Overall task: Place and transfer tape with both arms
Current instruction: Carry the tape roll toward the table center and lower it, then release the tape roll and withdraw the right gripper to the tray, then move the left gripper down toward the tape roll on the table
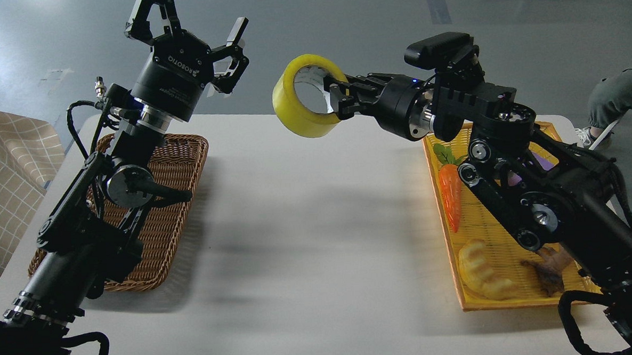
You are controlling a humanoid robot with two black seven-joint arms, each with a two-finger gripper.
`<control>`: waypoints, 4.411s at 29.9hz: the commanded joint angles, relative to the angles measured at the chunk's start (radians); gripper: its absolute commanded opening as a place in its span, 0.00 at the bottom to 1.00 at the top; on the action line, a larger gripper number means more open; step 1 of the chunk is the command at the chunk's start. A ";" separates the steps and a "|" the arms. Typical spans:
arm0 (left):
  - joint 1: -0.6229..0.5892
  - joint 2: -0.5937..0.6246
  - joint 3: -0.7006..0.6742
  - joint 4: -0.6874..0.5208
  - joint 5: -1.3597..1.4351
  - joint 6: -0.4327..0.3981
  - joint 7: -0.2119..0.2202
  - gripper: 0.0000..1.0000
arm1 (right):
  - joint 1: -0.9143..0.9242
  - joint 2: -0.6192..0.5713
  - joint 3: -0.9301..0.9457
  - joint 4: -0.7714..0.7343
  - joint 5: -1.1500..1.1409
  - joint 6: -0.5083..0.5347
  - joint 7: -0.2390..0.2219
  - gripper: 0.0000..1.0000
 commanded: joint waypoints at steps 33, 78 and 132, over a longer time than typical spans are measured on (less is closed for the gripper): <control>0.022 0.025 -0.042 0.000 0.000 0.000 0.000 0.98 | -0.176 0.022 -0.189 -0.175 0.000 0.000 0.003 0.19; 0.049 0.062 -0.062 -0.002 0.000 0.000 -0.001 0.98 | -0.128 0.022 0.072 -0.189 0.000 0.000 0.003 0.98; -0.021 0.180 0.035 -0.252 0.455 0.353 0.153 0.98 | -0.240 0.022 0.709 0.233 1.033 -0.113 -0.006 1.00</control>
